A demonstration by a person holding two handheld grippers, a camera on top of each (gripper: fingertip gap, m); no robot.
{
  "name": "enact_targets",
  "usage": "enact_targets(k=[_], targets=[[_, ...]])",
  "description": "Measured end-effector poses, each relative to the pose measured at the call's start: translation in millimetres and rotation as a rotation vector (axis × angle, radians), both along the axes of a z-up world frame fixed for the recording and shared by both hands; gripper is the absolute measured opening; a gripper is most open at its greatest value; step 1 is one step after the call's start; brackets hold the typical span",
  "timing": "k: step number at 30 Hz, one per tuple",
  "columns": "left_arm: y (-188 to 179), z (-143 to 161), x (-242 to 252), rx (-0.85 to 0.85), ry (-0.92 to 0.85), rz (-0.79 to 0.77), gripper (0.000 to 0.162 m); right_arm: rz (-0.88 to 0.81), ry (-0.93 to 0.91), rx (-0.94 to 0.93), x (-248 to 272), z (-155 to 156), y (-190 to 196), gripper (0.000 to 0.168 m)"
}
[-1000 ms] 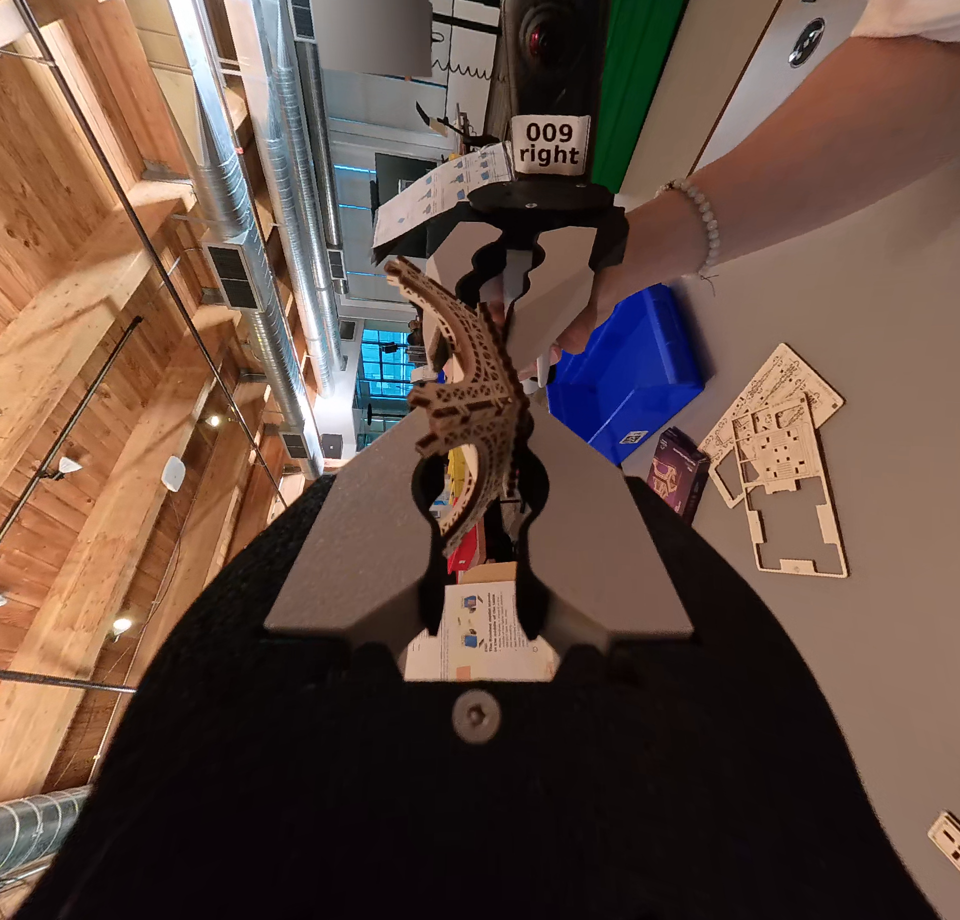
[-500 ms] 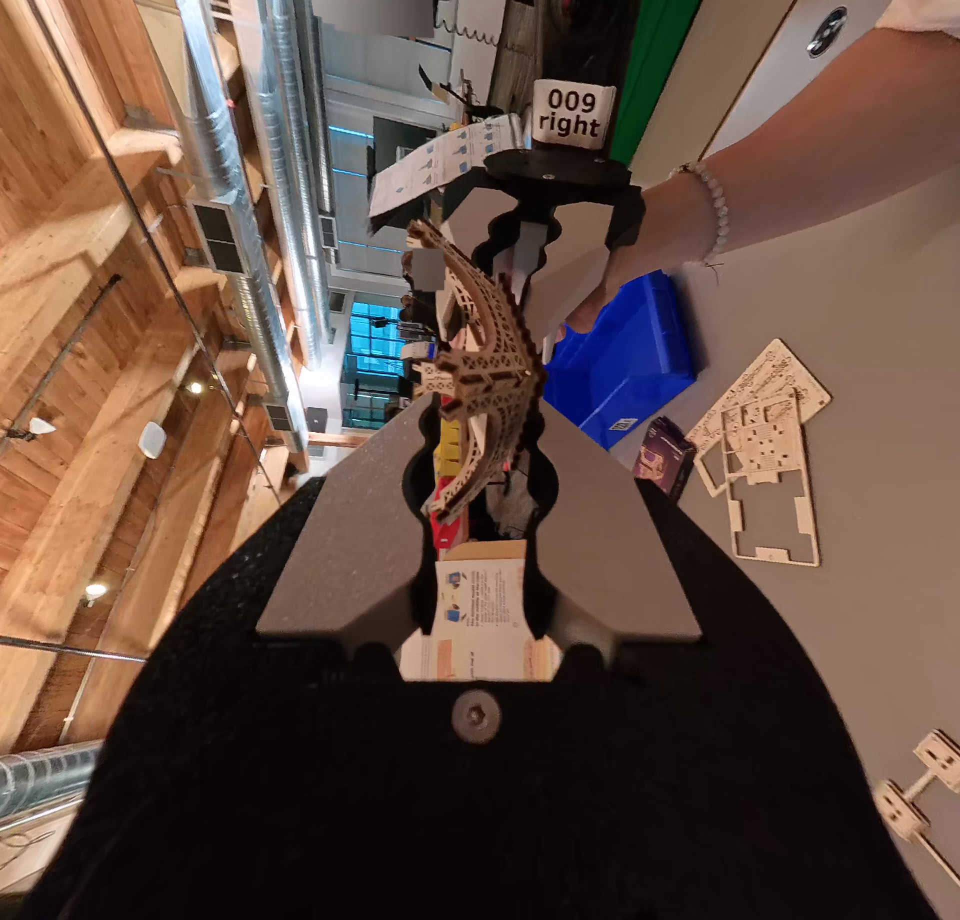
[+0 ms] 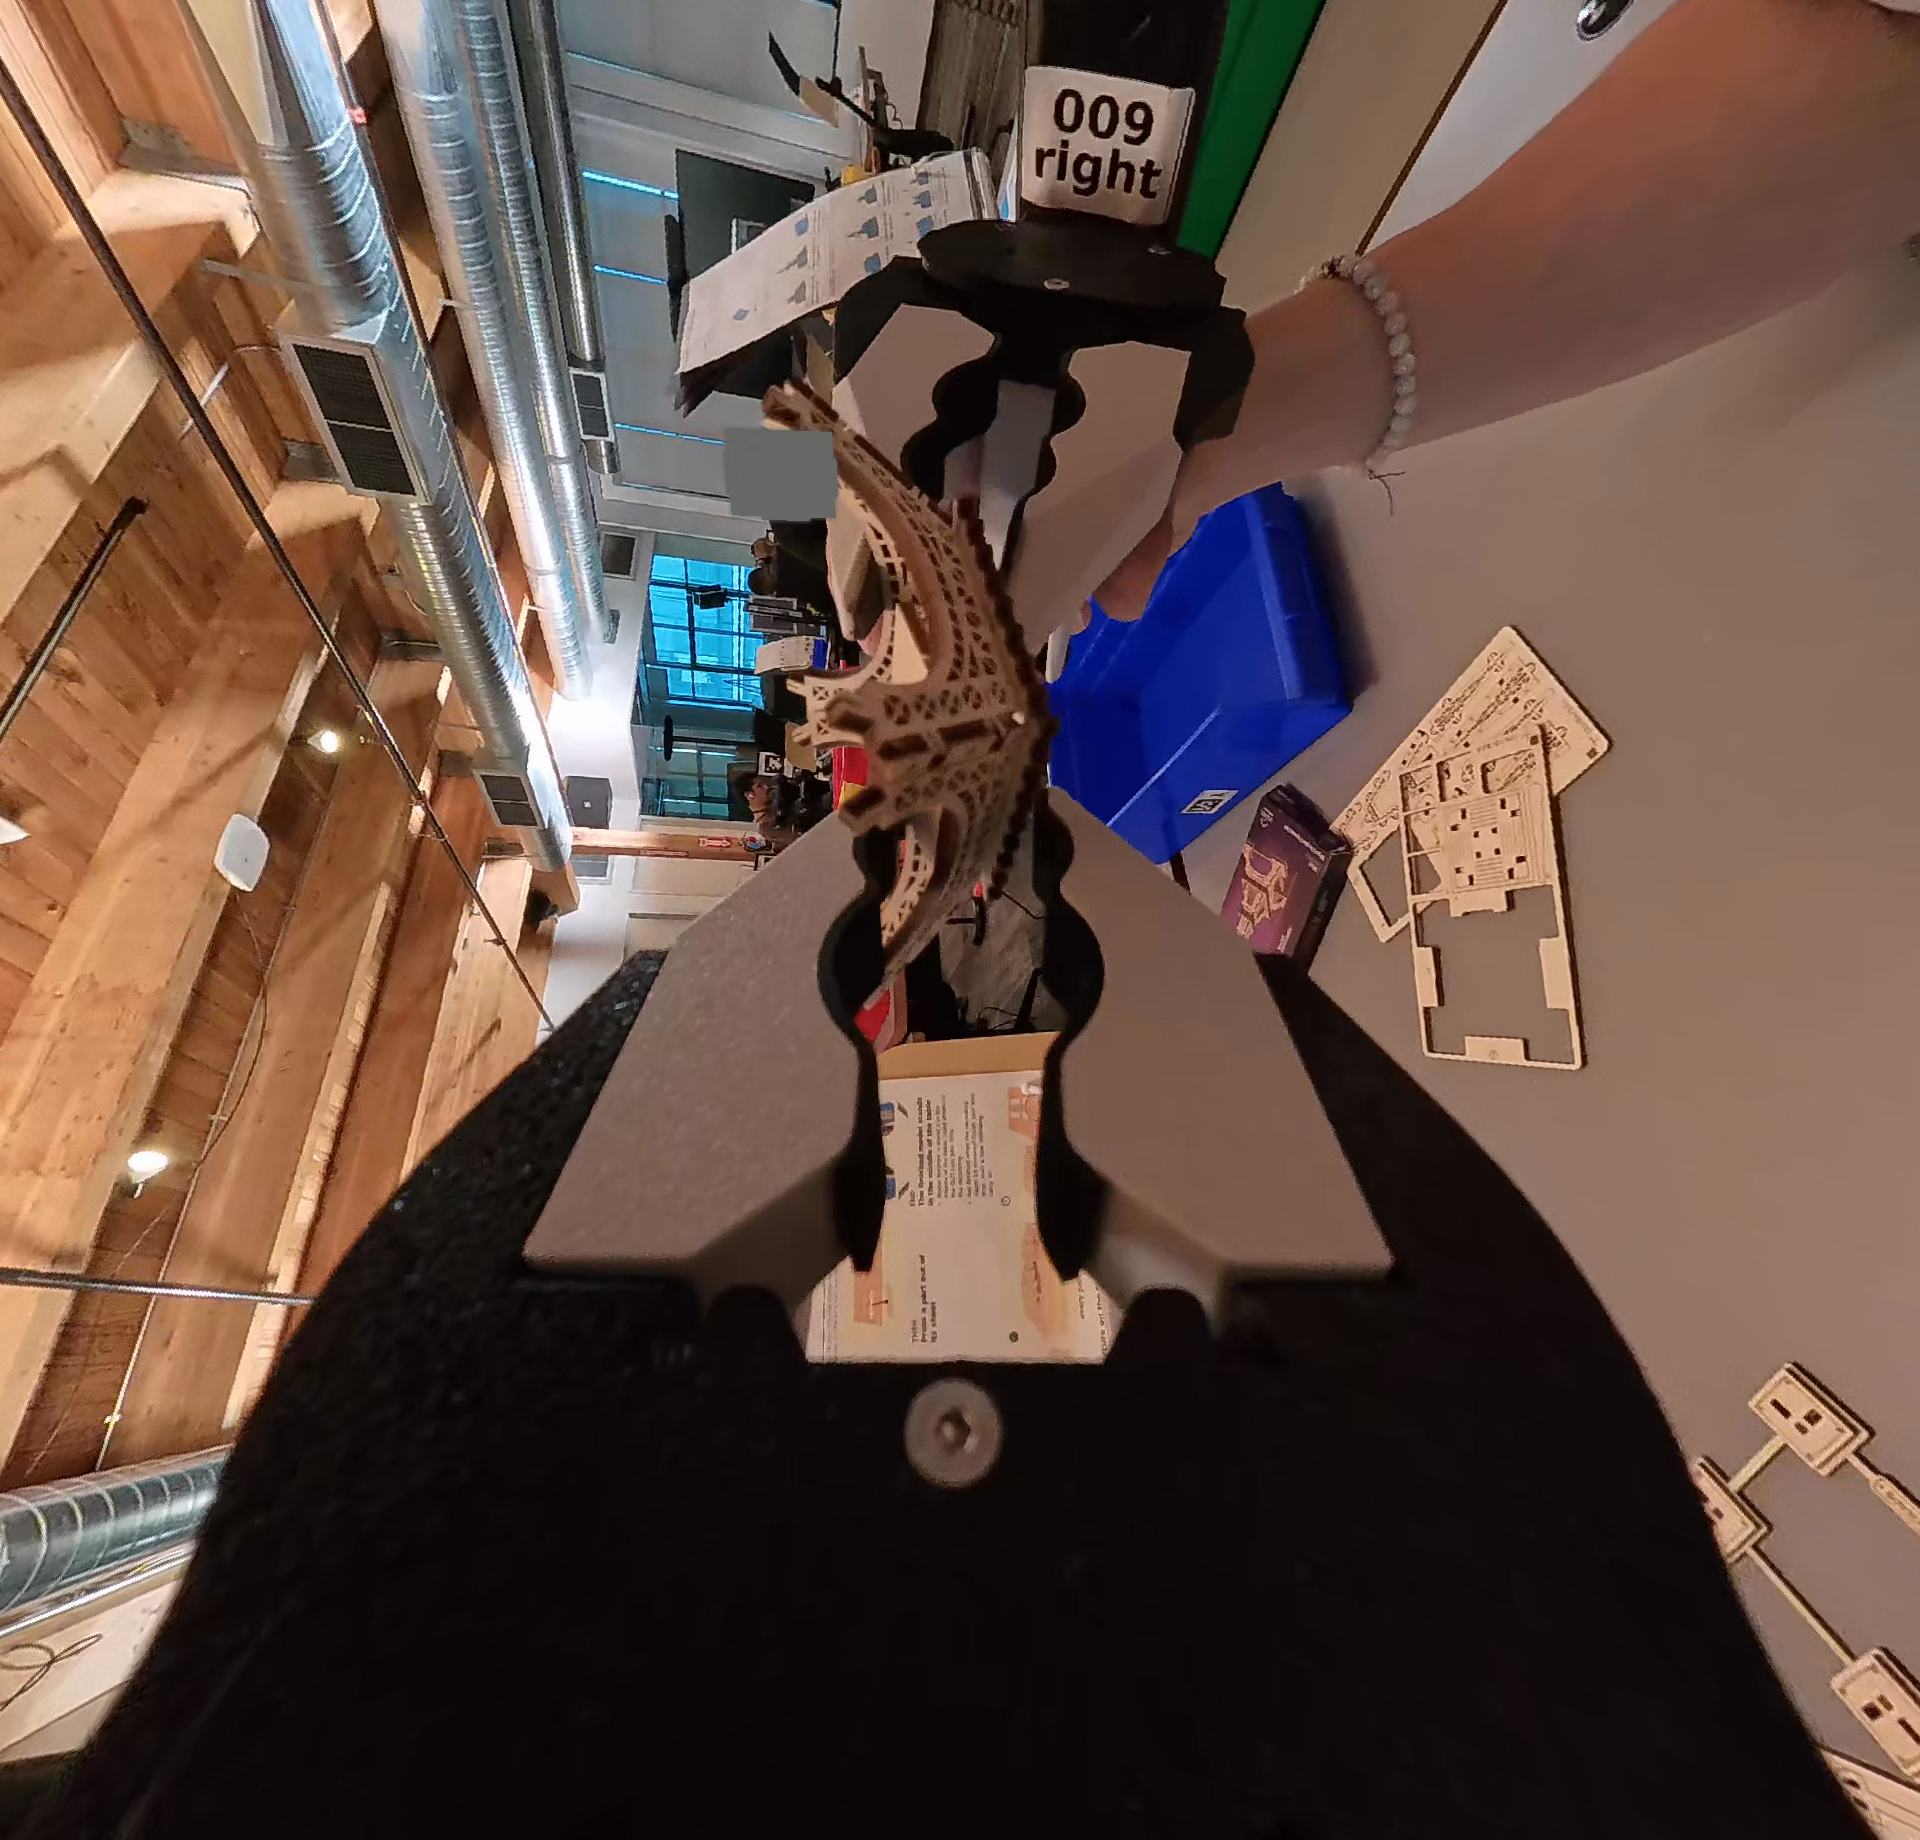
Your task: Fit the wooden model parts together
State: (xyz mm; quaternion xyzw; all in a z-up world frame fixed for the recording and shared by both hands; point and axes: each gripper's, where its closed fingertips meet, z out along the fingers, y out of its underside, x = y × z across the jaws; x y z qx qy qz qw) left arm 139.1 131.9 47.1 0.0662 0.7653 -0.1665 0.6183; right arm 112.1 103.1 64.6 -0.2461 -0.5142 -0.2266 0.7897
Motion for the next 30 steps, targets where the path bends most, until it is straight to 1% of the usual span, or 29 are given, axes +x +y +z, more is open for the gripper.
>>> enact_targets(k=[6, 10, 12, 15, 18, 21, 25, 26, 27, 30], targets=[[-4, -1, 1, 0.003, -0.002, -0.025, 0.019, -0.001, -0.009, -0.008, -1, -2, 2, 0.017], [-7, -5, 0, -0.026, 0.034, -0.051, 0.019, 0.008, -0.016, -0.016, -2, -4, 1, 0.016], [-7, -5, -1, -0.055, 0.058, -0.064, 0.021, 0.01, -0.024, -0.017, -3, -5, 1, 0.016], [-7, -2, -5, -0.12, 0.104, -0.091, 0.031, 0.003, -0.036, -0.014, -4, -6, 1, 0.016], [-5, 2, -7, -0.134, 0.099, -0.098, 0.027, 0.002, -0.037, -0.016, -4, -6, 0, 0.014], [-6, 6, -10, -0.105, 0.037, -0.119, 0.023, 0.028, -0.023, -0.01, -4, -4, -3, 0.013], [-5, -3, -7, -0.052, 0.027, -0.093, 0.022, 0.04, -0.033, -0.016, -6, -6, -3, 0.012], [-5, -4, -6, -0.048, 0.021, -0.09, 0.02, 0.037, -0.042, -0.018, -6, -8, -2, 0.013], [-6, -3, -5, -0.043, 0.001, -0.09, 0.015, 0.035, -0.055, -0.021, -8, -9, -2, 0.012], [-7, -2, -5, -0.012, -0.05, -0.097, 0.011, 0.02, -0.072, -0.016, -9, -11, -2, 0.012]])
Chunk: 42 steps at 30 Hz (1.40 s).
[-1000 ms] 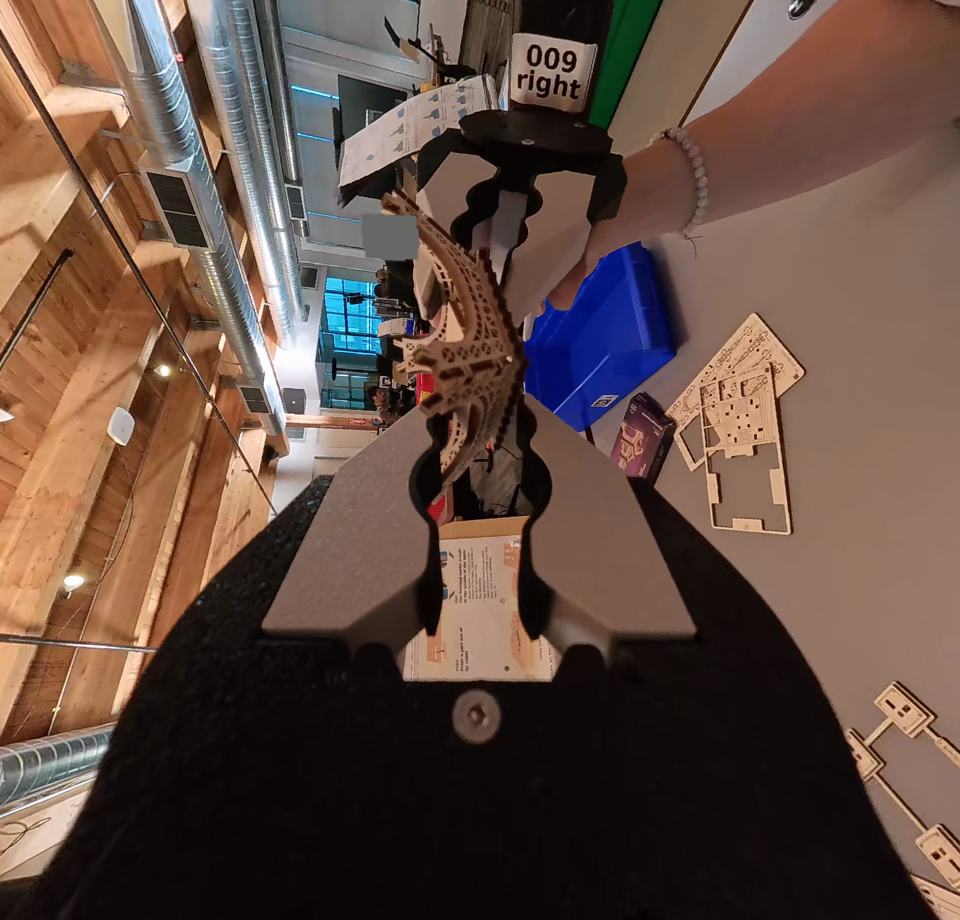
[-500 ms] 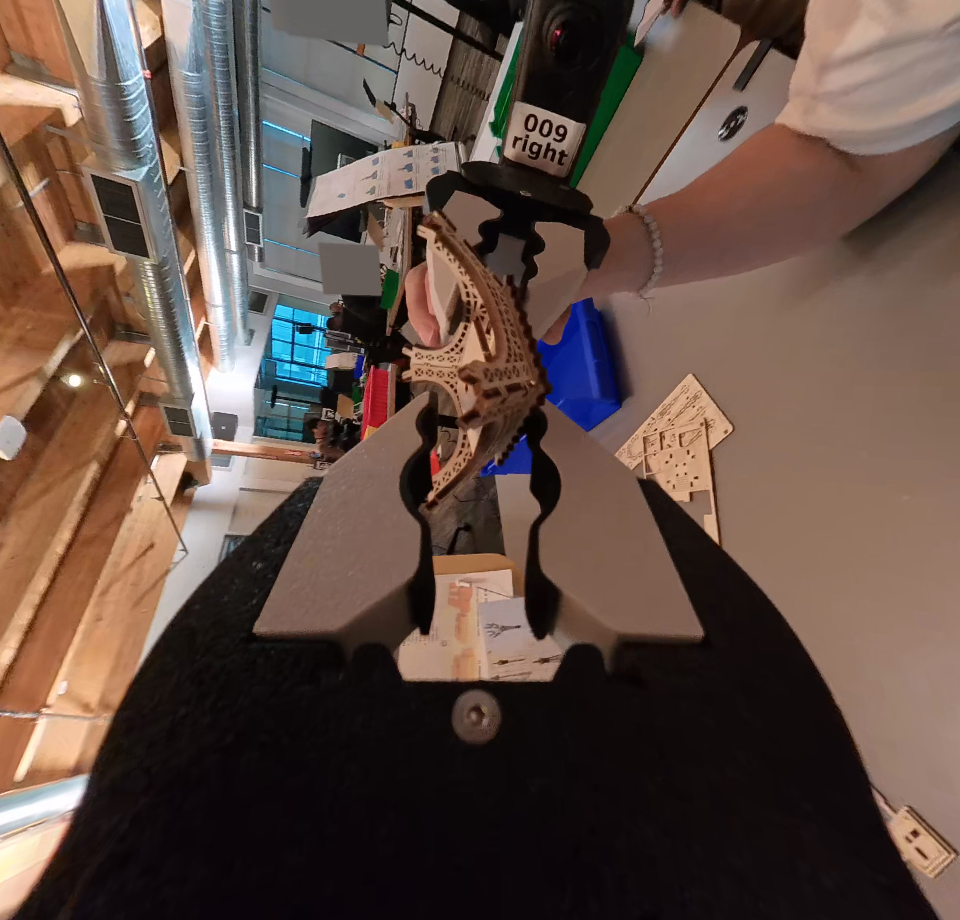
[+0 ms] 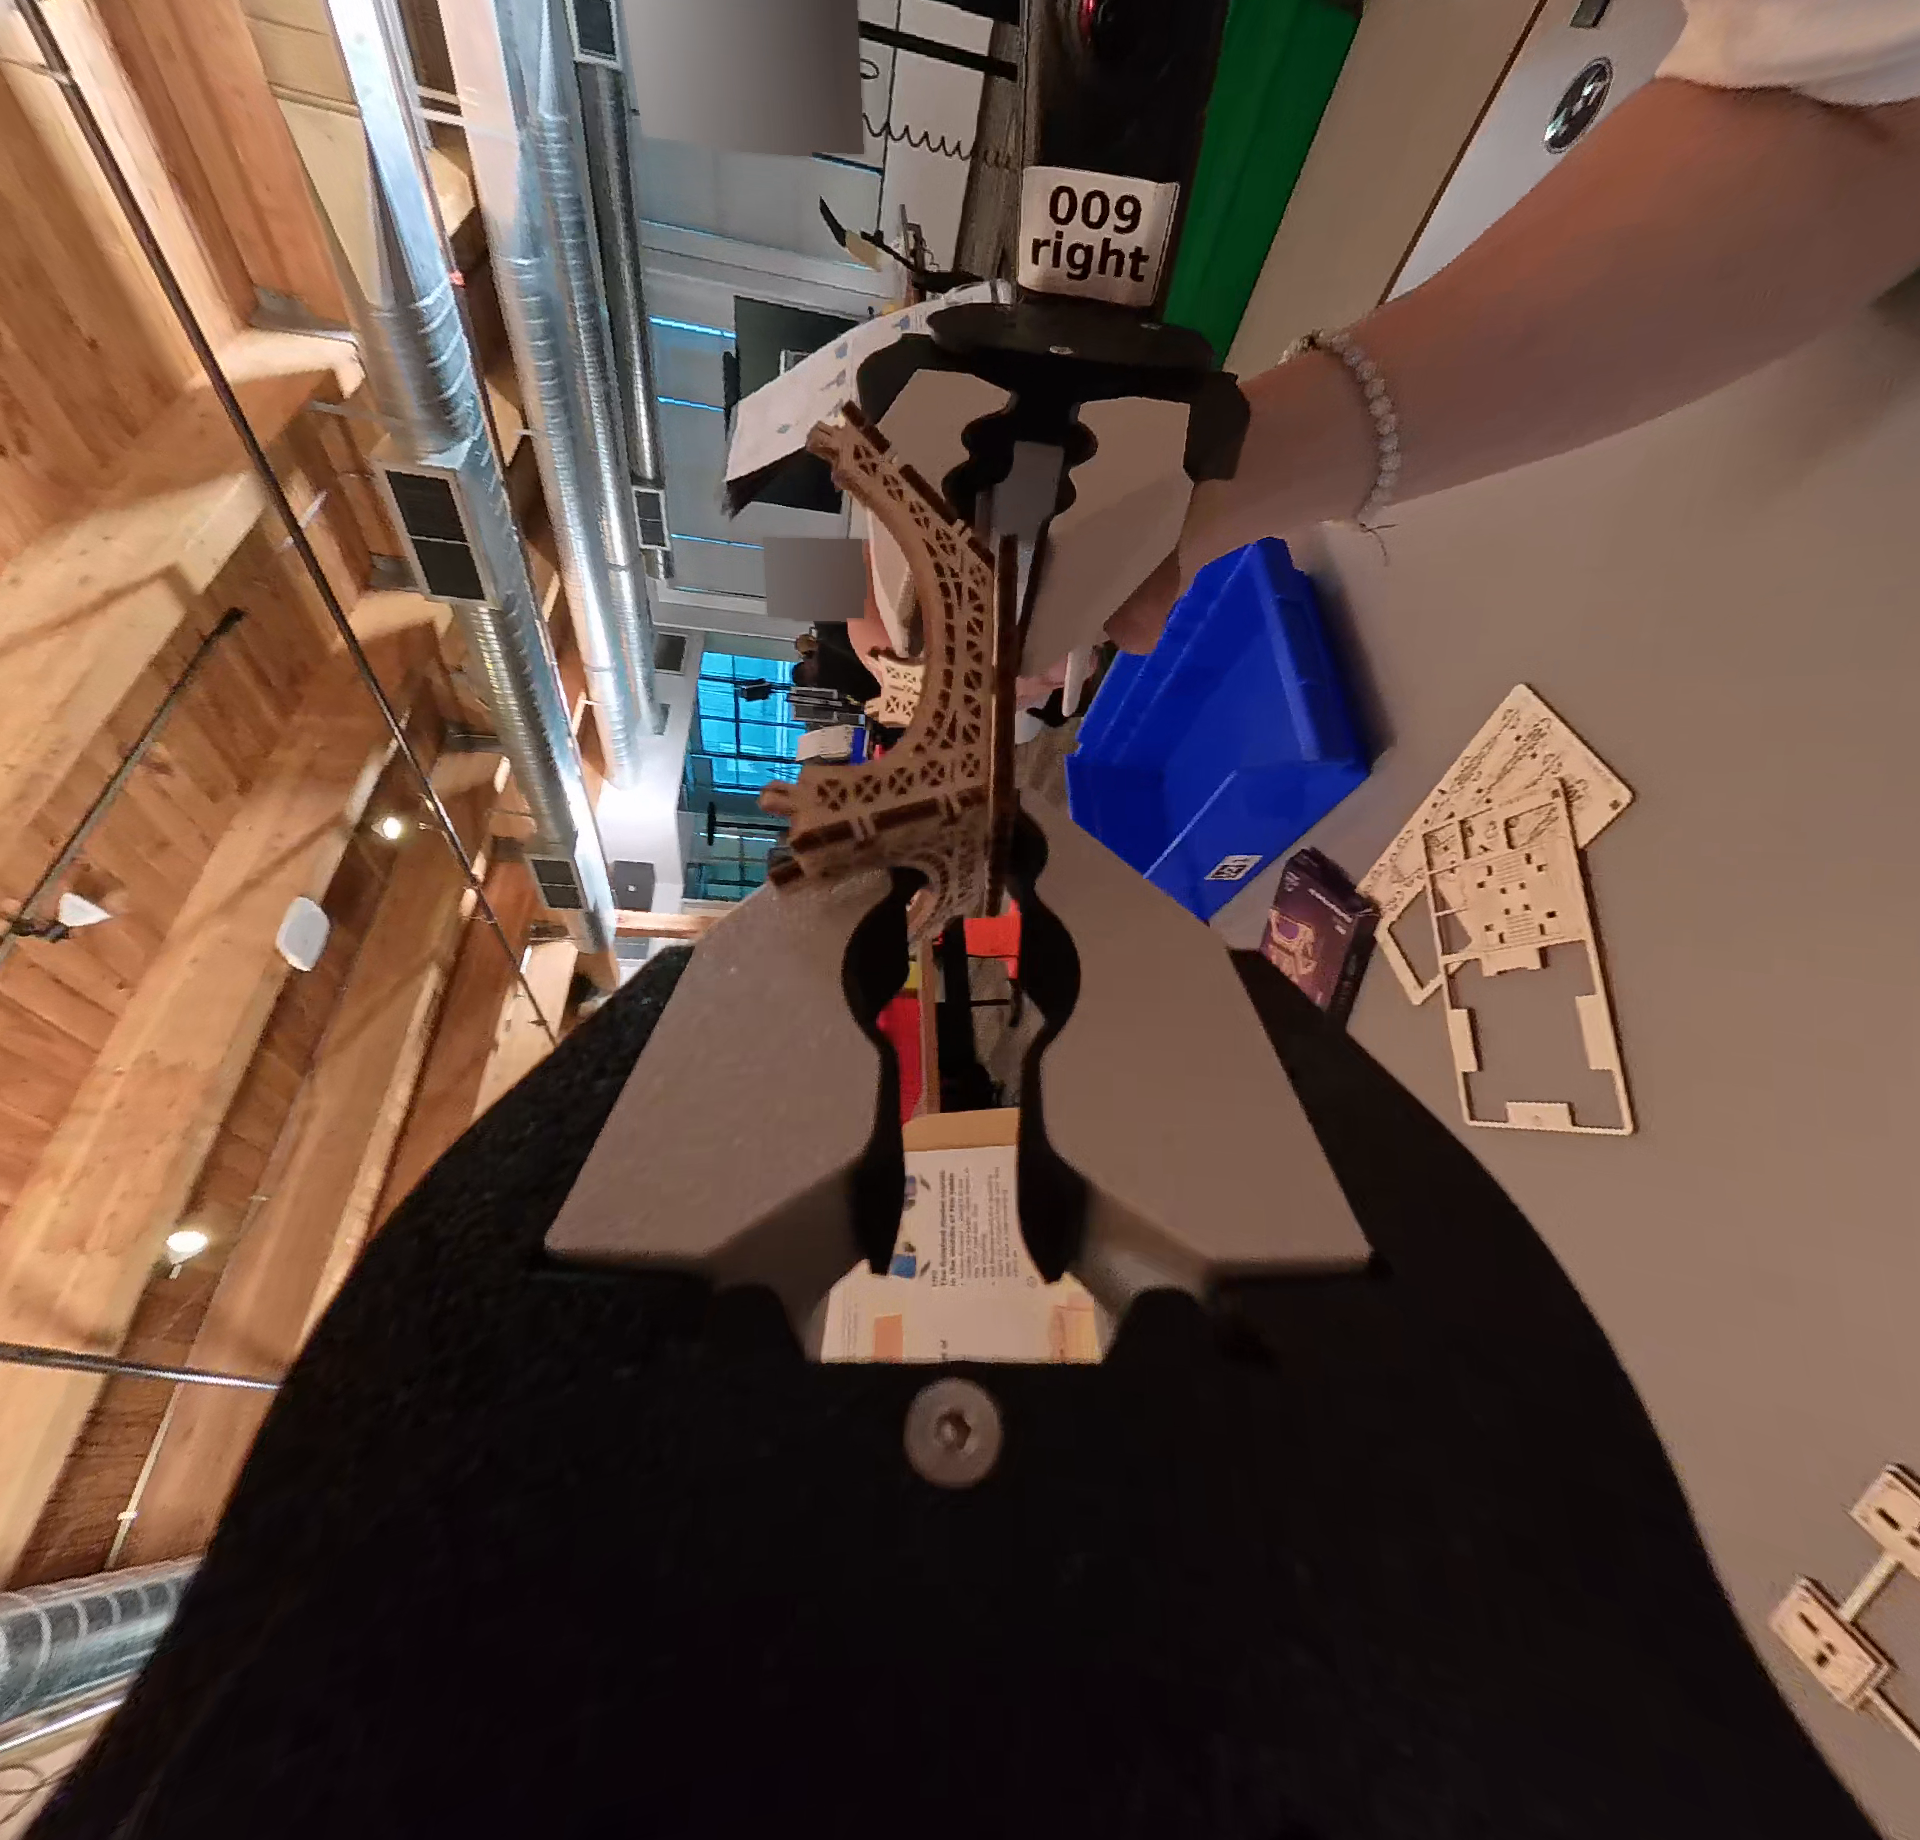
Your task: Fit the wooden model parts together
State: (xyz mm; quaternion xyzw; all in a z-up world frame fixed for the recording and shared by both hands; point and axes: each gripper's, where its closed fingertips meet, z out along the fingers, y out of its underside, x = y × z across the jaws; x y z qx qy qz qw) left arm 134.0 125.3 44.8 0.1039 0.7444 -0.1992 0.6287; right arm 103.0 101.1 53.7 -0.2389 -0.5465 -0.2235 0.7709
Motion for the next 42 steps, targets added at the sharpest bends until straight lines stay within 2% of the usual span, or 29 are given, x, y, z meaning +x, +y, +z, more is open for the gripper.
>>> enact_targets(k=[5, 9, 19, 29, 34, 38, 42], targets=[[-2, 2, 0, 0.04, -0.062, -0.01, 0.011, -0.016, 0.0, 0.019, 1, 1, -1, 0.013], [-2, 5, 1, 0.068, -0.097, 0.002, 0.011, -0.012, 0.048, 0.013, 5, 5, -1, 0.022], [0, 5, 0, 0.076, -0.121, 0.003, 0.011, -0.179, 0.0, 0.019, 13, 0, 19, 0.014], [7, 8, 3, 0.042, -0.113, 0.043, 0.029, -0.175, 0.038, 0.03, 18, 6, 20, 0.013], [13, 11, 3, 0.029, -0.102, 0.055, 0.024, -0.168, 0.041, 0.028, 20, 6, 19, 0.013], [11, 12, 3, 0.048, -0.112, 0.057, 0.014, -0.154, 0.049, 0.002, 20, 4, 21, 0.013], [11, 9, 4, 0.06, -0.1, 0.06, 0.014, -0.146, 0.062, -0.024, 22, 2, 24, 0.013]])
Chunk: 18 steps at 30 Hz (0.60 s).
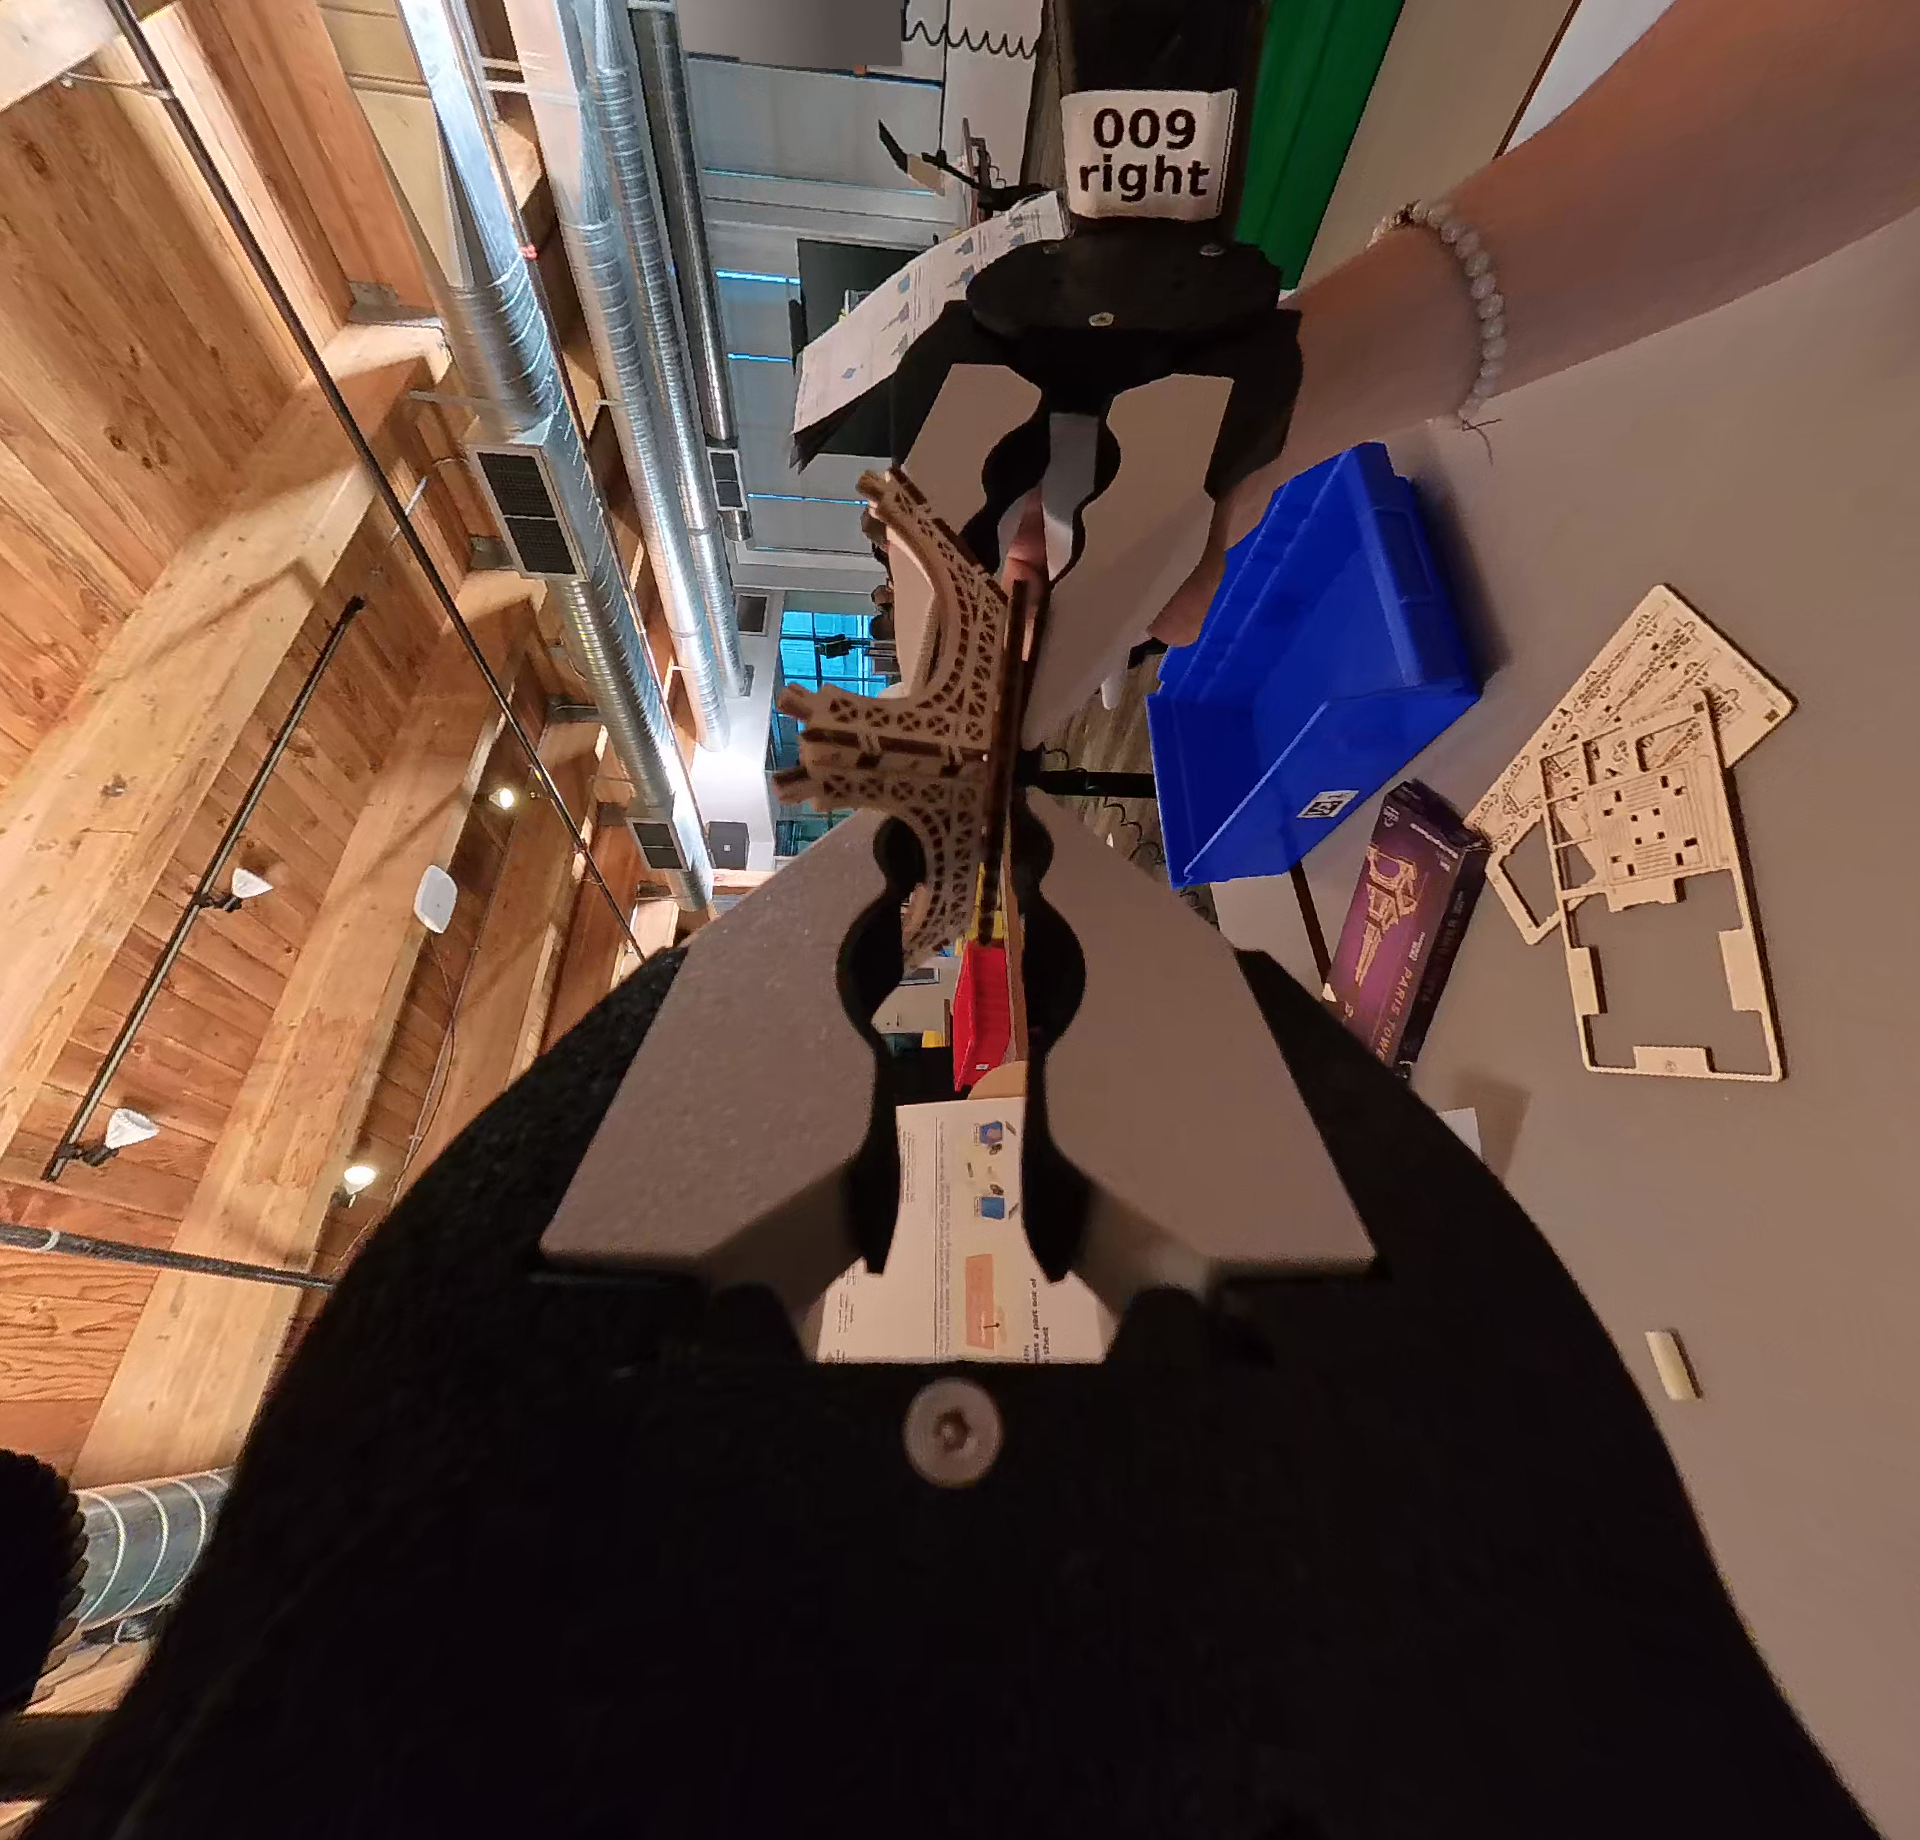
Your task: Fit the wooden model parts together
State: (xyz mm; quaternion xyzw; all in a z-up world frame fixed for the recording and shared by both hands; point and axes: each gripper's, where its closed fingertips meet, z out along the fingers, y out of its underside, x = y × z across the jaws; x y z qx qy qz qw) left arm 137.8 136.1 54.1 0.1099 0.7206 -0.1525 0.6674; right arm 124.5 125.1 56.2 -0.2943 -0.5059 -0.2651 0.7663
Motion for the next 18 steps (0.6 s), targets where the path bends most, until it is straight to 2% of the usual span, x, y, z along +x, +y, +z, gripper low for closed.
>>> enact_targets(k=[11, 18], targets=[[1, -5, 2, -0.034, 0.054, -0.005, 0.013, -0.016, 0.03, -0.06, 4, -3, 8, 0.013], [10, -5, 8, -0.067, 0.099, 0.03, 0.025, 0.027, 0.087, -0.099, 8, 0, 8, 0.013]])
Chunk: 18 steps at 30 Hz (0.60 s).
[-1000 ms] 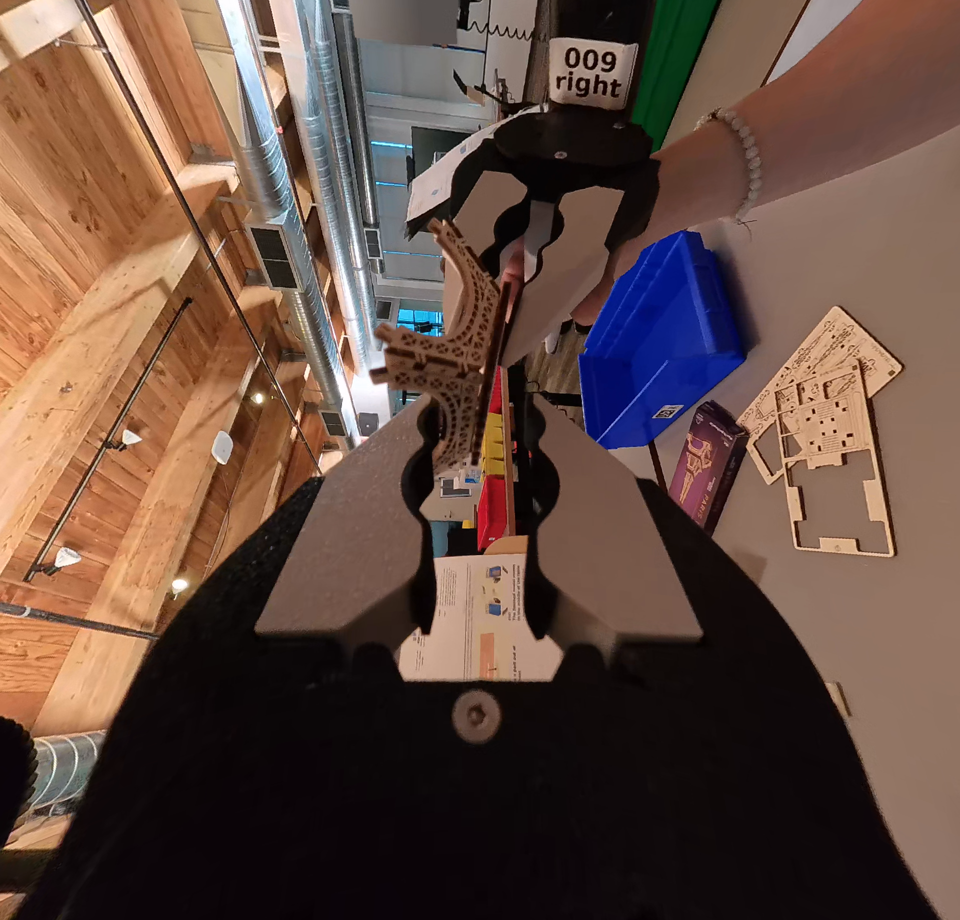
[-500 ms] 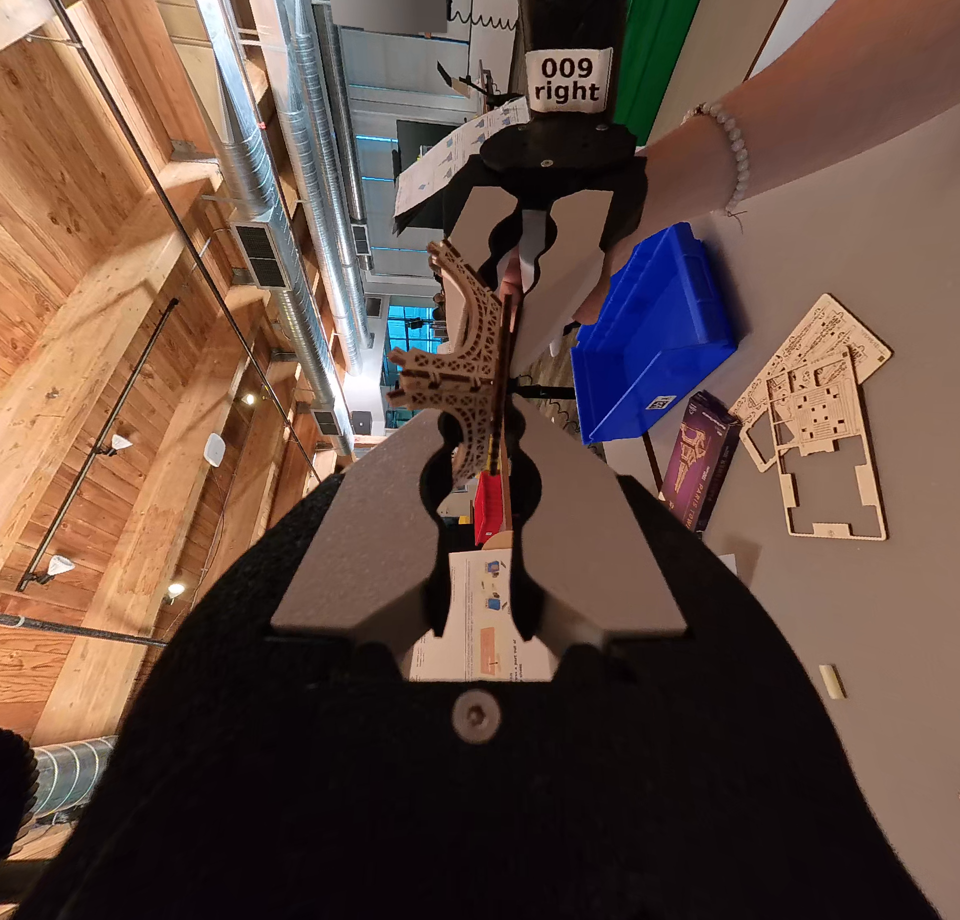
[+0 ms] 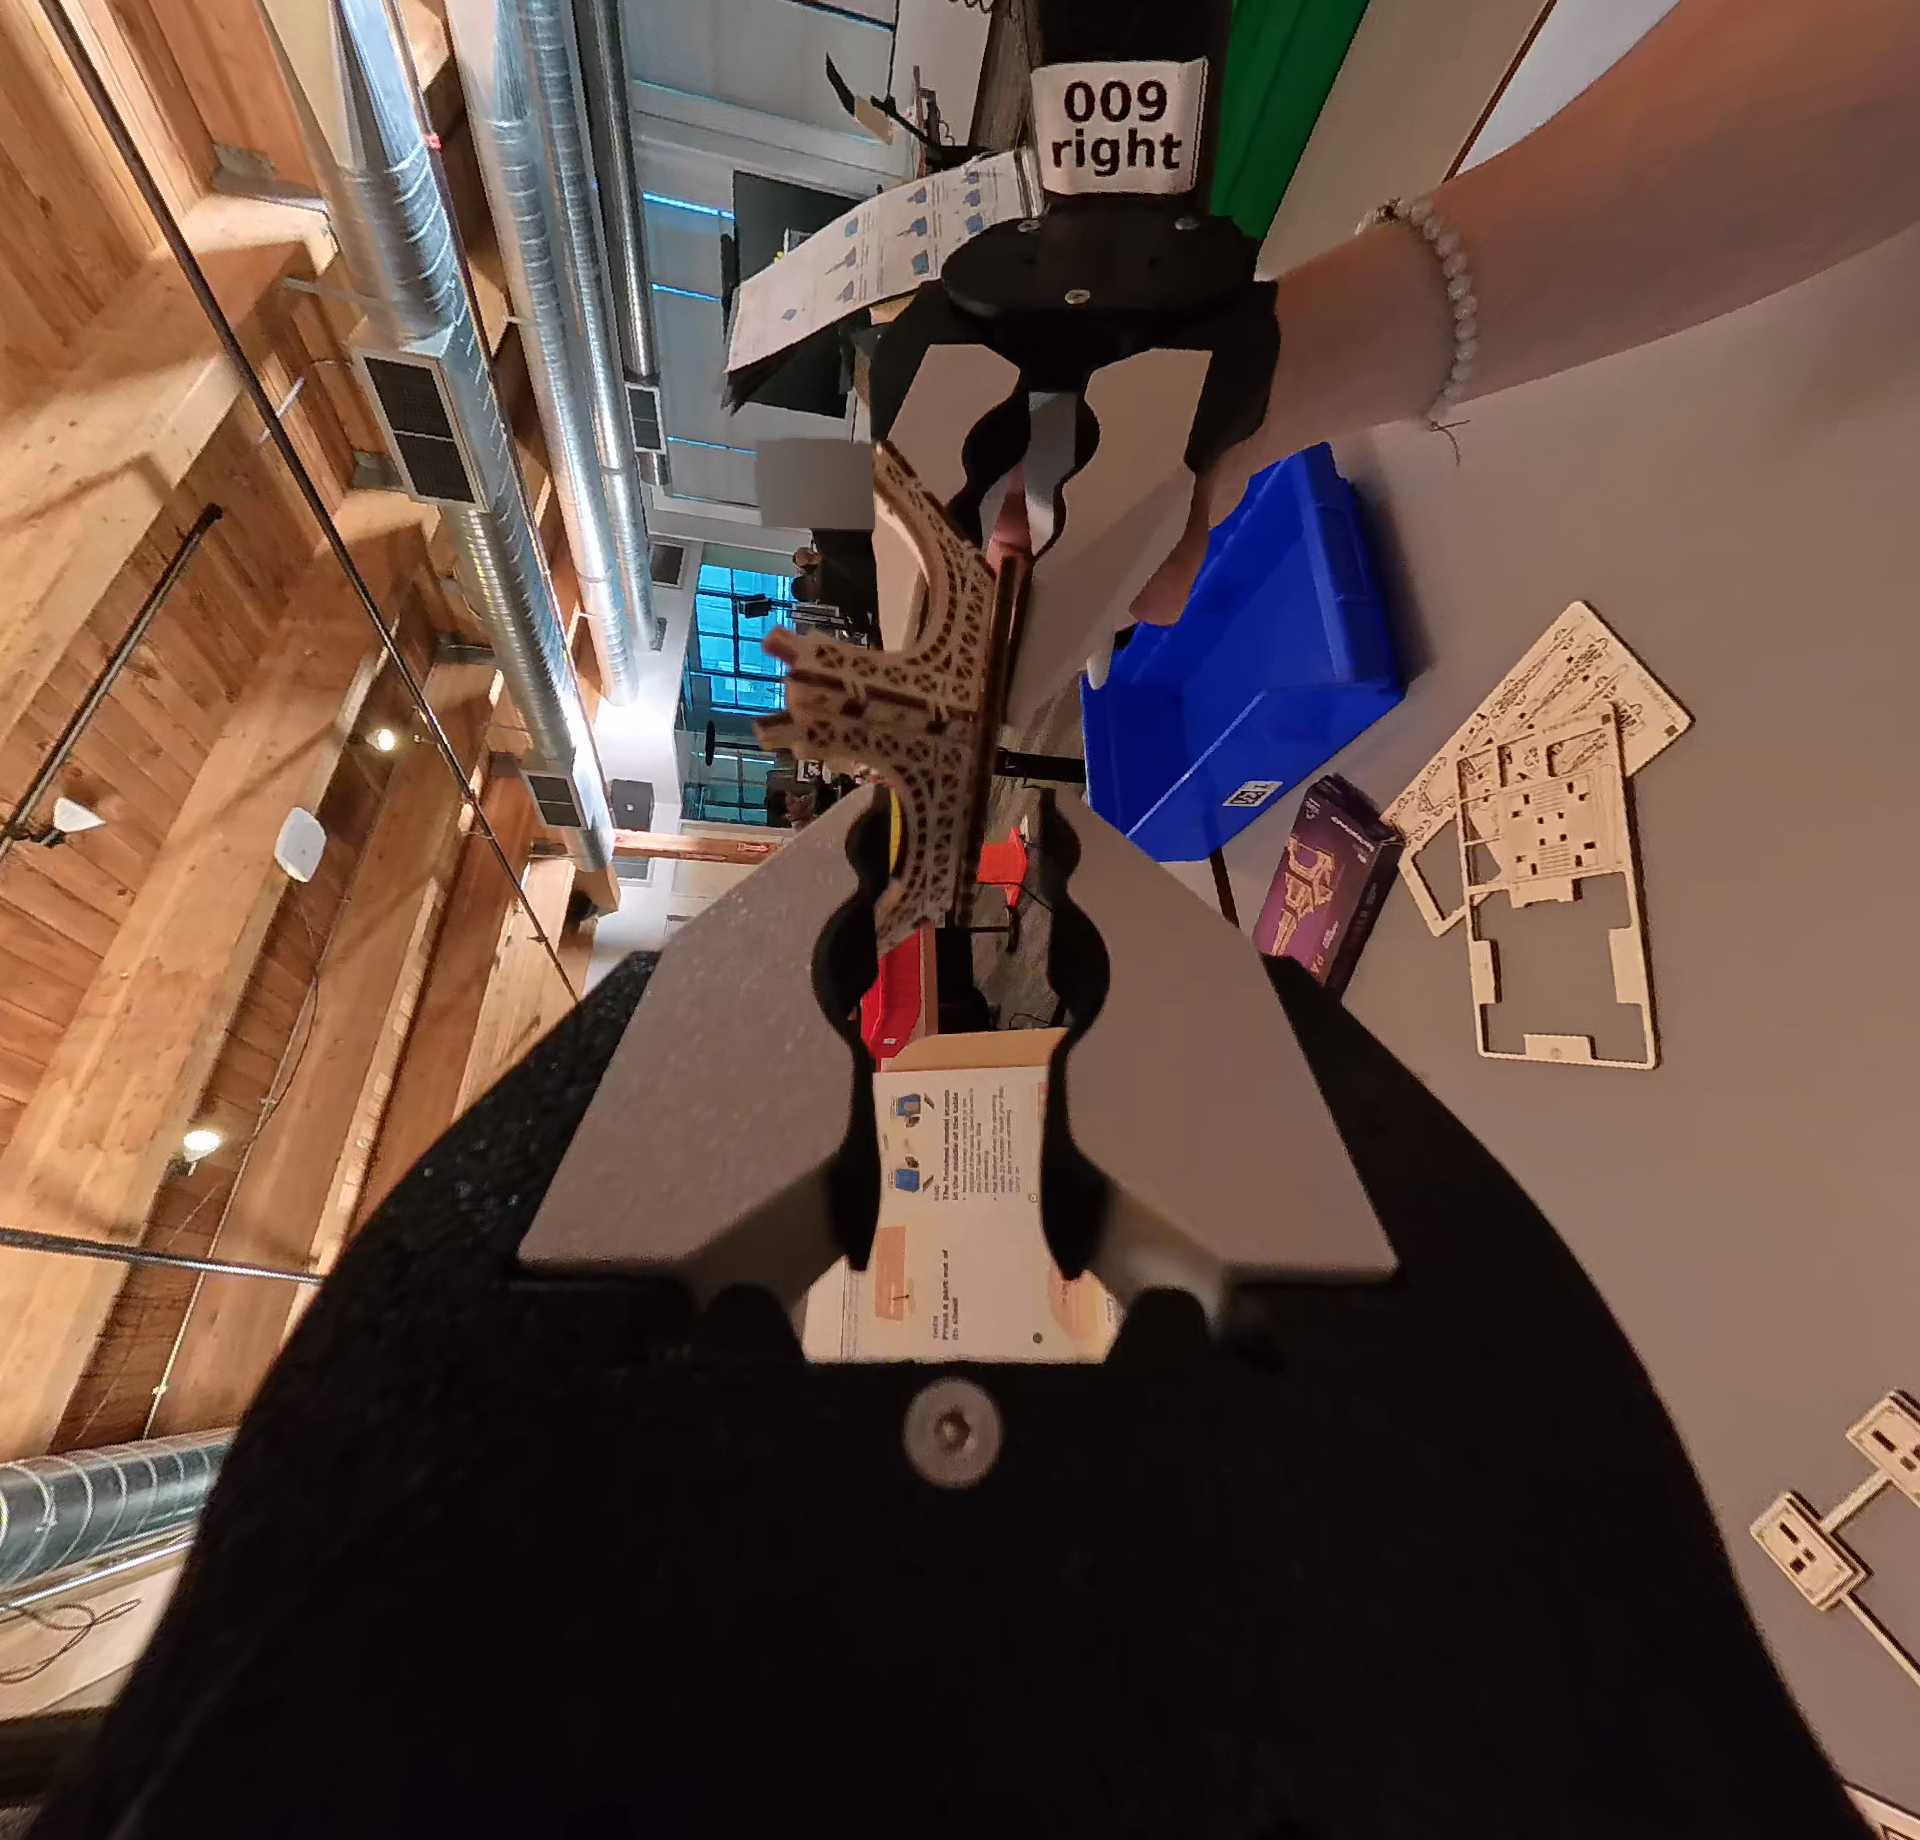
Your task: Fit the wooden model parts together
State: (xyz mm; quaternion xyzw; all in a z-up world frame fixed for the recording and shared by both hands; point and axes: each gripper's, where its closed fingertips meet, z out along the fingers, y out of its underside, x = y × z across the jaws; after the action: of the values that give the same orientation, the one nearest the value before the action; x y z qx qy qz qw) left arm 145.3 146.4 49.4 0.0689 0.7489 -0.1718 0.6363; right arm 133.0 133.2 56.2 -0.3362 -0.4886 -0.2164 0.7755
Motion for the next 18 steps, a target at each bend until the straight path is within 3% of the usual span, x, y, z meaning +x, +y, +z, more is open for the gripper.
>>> enact_targets(k=[11, 18], targets=[[8.9, -3.9, 6.6, 0.075, 0.002, 0.066, 0.013, -0.057, -0.072, 0.01, -0.4, -6.9, 5.0, 0.012], [4.1, -3.4, 4.4, 0.096, -0.024, 0.04, 0.013, -0.086, -0.088, 0.013, 0.2, -6.8, 4.5, 0.012]])
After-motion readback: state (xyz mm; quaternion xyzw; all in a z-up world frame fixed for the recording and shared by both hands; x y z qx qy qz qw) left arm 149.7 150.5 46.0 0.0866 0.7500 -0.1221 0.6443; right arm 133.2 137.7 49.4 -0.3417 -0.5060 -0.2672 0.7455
